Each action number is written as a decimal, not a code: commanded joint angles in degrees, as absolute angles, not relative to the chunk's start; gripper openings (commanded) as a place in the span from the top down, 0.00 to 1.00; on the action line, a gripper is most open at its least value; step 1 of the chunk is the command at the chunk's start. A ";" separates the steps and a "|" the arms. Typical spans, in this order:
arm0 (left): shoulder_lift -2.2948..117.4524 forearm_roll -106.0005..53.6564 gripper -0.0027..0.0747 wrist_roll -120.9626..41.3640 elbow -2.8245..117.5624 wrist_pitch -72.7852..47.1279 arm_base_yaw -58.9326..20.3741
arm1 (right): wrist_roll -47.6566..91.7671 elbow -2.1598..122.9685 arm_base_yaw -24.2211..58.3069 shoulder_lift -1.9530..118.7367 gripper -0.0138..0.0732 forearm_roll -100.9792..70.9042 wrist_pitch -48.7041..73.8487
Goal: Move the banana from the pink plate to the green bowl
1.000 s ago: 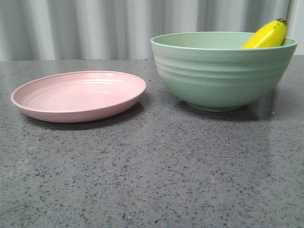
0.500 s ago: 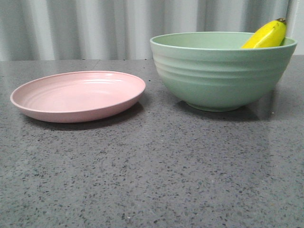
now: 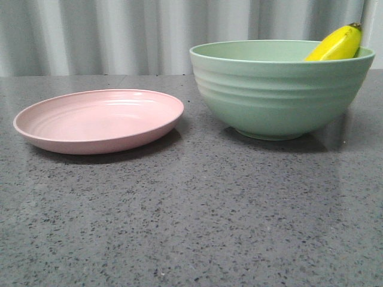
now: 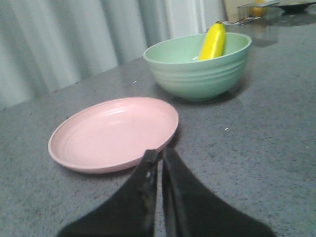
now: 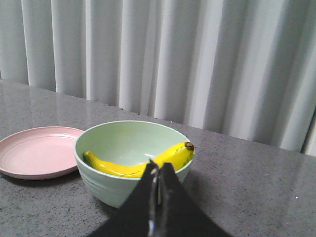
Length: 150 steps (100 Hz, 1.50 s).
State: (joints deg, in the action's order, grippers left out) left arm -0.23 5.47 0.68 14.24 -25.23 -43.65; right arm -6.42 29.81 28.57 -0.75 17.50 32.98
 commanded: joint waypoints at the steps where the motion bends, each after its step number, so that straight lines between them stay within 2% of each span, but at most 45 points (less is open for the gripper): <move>1: -0.57 1.62 0.99 3.29 12.32 -16.71 -37.86 | -6.46 31.08 28.28 -1.20 0.93 18.83 28.62; 26: -0.57 -3.35 0.99 3.29 1.59 4.49 -14.97 | -6.46 31.08 28.28 -1.20 0.93 18.83 28.62; 36: -0.57 -2.80 0.99 3.29 -0.30 4.98 -8.19 | -6.46 31.08 28.28 -1.20 0.93 18.83 28.62; 50: -1.59 -0.32 0.99 3.29 -1.53 1.19 -3.10 | -6.46 31.08 28.28 -1.20 0.93 18.83 28.62; 78: -2.07 -0.33 0.99 3.29 -1.53 -16.76 -0.83 | -6.46 31.08 28.28 -1.20 0.93 18.83 28.62; 150: -2.07 -0.33 0.99 3.29 -1.53 -16.30 -0.83 | -6.46 31.08 28.28 -1.20 0.93 18.83 28.62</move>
State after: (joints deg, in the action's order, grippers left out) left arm -0.23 0.00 2.71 -0.07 -18.39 -0.98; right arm -6.54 29.81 28.57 -0.75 17.50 32.98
